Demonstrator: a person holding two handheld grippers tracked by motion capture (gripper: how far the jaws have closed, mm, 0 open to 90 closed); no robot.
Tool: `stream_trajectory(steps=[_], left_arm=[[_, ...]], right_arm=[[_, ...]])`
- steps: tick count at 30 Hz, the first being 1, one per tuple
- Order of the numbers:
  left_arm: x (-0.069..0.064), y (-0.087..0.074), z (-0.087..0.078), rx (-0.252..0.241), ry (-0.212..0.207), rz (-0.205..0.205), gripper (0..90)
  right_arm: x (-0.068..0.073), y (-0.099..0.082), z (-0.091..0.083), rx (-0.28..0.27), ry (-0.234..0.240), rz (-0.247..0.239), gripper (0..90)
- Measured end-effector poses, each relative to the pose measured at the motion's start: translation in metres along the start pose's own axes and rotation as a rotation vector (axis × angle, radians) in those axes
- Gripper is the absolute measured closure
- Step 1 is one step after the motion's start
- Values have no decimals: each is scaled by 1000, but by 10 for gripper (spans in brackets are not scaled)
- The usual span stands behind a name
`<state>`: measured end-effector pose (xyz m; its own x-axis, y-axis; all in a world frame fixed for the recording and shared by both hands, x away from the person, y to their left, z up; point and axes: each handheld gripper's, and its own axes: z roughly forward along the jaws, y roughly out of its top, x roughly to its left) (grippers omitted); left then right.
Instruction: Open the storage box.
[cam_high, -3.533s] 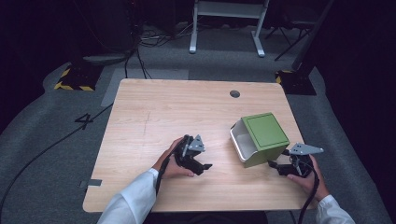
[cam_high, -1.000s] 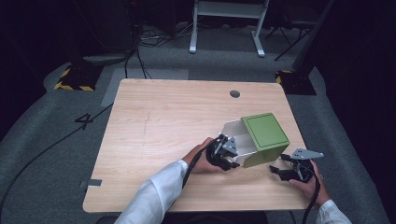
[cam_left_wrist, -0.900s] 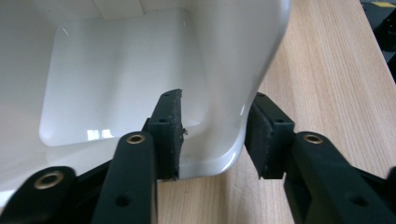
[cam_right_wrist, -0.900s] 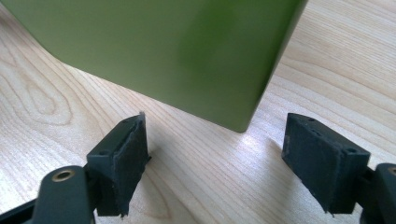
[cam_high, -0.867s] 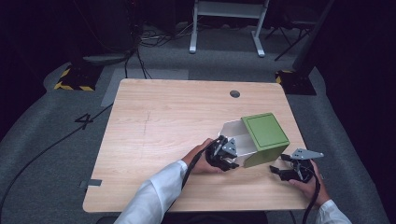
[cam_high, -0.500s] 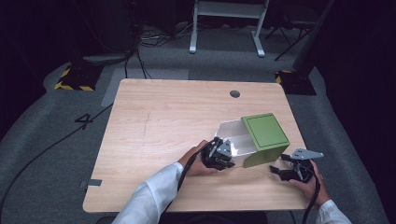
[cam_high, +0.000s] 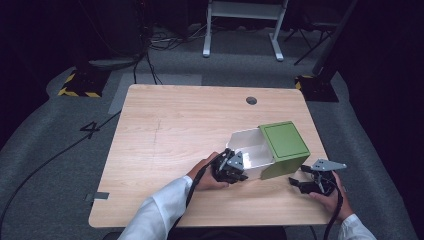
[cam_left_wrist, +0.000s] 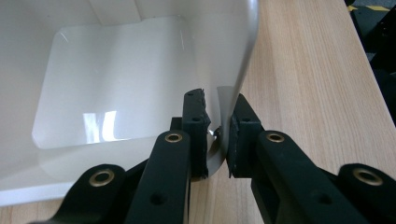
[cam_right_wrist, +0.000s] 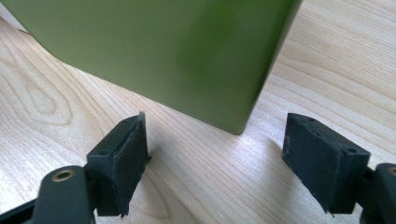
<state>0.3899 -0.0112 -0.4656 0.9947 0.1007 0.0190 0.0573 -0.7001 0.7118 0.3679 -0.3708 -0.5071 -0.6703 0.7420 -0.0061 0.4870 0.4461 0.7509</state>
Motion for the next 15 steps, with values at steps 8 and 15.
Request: stream_trajectory(steps=[8, 15], left_arm=[[-1, -5, -5, -6, -4, -9, 809], [-5, -9, -9, -5, 1, -9, 811]], right_arm=[[0, 0, 0, 0, 0, 0, 223], [0, 0, 0, 0, 0, 1, 224]])
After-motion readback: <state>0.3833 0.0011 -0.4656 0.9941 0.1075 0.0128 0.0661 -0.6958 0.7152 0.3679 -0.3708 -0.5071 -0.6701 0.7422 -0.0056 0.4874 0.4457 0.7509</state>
